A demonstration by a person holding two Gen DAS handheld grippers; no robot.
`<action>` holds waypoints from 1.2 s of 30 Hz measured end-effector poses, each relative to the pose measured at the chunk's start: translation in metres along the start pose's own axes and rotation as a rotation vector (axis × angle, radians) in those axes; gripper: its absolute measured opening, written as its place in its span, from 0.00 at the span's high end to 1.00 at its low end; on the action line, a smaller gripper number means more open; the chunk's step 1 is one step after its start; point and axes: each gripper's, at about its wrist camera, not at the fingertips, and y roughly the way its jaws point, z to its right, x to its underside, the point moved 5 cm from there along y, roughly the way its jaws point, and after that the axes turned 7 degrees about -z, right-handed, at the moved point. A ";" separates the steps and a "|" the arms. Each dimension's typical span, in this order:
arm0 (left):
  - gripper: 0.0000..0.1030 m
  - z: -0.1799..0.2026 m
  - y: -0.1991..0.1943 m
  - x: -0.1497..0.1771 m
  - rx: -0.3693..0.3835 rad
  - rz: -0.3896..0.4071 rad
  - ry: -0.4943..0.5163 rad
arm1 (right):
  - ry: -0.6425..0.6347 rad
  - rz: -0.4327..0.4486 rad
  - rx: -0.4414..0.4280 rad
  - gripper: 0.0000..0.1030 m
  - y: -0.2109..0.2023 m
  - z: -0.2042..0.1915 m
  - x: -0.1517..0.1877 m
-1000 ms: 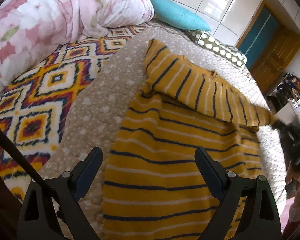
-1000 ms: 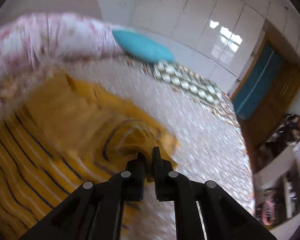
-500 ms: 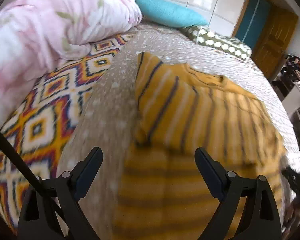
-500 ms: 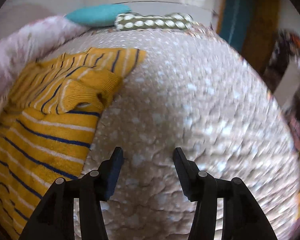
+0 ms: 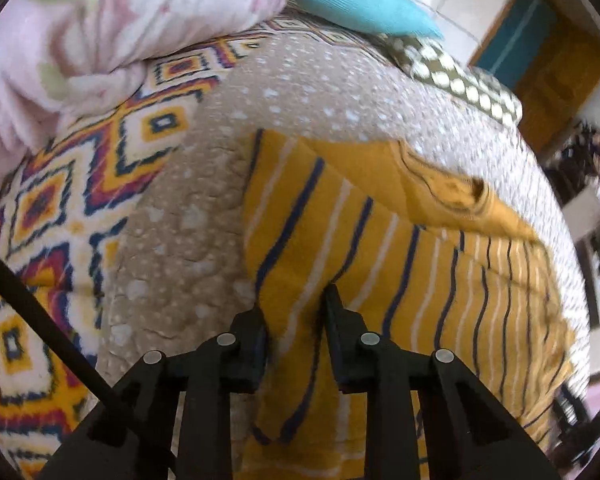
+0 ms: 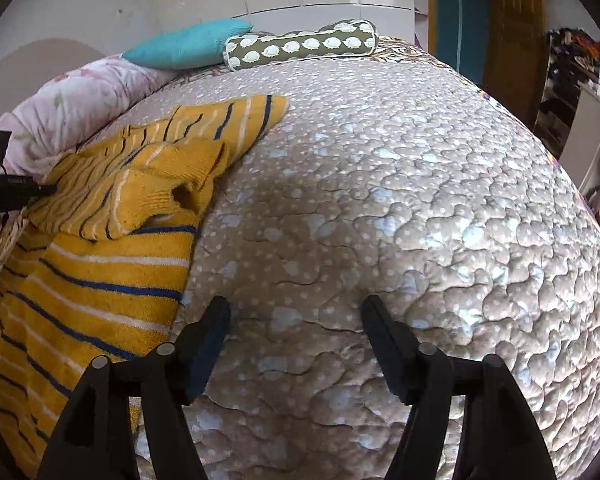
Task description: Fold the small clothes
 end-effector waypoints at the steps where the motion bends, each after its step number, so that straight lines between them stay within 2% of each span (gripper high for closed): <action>1: 0.77 -0.006 0.000 -0.001 0.005 0.006 -0.013 | 0.001 0.000 -0.002 0.26 0.000 0.000 0.000; 3: 0.76 -0.012 0.001 0.000 -0.003 0.015 -0.021 | 0.006 0.002 -0.012 0.26 0.000 0.002 0.000; 5: 0.71 -0.017 0.000 0.002 -0.019 0.025 -0.024 | 0.006 0.003 -0.018 0.25 0.000 0.003 0.000; 10: 0.69 -0.027 -0.008 0.009 -0.168 0.054 0.001 | 0.000 0.001 -0.027 0.21 0.001 0.001 0.000; 11: 0.66 -0.031 -0.011 0.011 -0.194 0.055 -0.007 | 0.000 0.001 -0.031 0.21 0.001 0.001 0.000; 13: 0.60 -0.038 -0.018 0.015 -0.218 0.063 -0.023 | 0.001 0.002 -0.037 0.20 0.001 0.001 0.000; 16: 0.59 -0.045 -0.038 0.027 -0.279 0.077 -0.023 | 0.004 0.003 -0.046 0.20 0.001 0.001 0.000; 17: 0.56 -0.044 -0.047 0.034 -0.259 0.080 -0.014 | 0.004 0.003 -0.047 0.19 0.001 0.001 0.000; 19: 0.36 -0.043 -0.066 0.049 -0.210 0.098 -0.008 | 0.004 0.003 -0.046 0.19 0.000 0.001 0.000; 21: 0.29 -0.044 -0.084 0.066 -0.179 0.128 -0.014 | 0.002 0.003 -0.043 0.19 0.000 0.001 0.000; 24: 0.29 -0.049 -0.100 0.094 -0.131 0.126 -0.050 | -0.004 0.001 -0.032 0.19 0.000 0.000 0.001; 26: 0.29 -0.053 -0.102 0.111 -0.088 0.092 -0.062 | -0.009 -0.005 -0.022 0.19 0.001 -0.001 0.000; 27: 0.29 -0.055 -0.101 0.121 -0.042 0.062 -0.059 | -0.009 -0.012 -0.018 0.19 0.001 -0.001 0.000; 29: 0.29 -0.056 -0.097 0.134 0.017 0.028 -0.053 | 0.038 -0.037 -0.018 0.19 -0.004 0.000 0.001; 30: 0.29 -0.057 -0.095 0.143 0.050 0.017 -0.058 | 0.090 -0.042 -0.069 0.20 -0.011 0.000 0.003; 32: 0.29 -0.057 -0.090 0.154 0.091 0.004 -0.060 | 0.181 -0.053 -0.310 0.23 -0.025 -0.006 0.012; 33: 0.29 -0.057 -0.085 0.159 0.113 -0.012 -0.066 | 0.220 -0.068 -0.437 0.28 -0.031 -0.011 0.020; 34: 0.29 -0.058 -0.080 0.164 0.139 -0.029 -0.078 | 0.241 -0.079 -0.496 0.30 -0.033 -0.015 0.027; 36: 0.29 -0.058 -0.072 0.171 0.185 -0.040 -0.111 | 0.237 -0.093 -0.510 0.33 -0.033 -0.023 0.041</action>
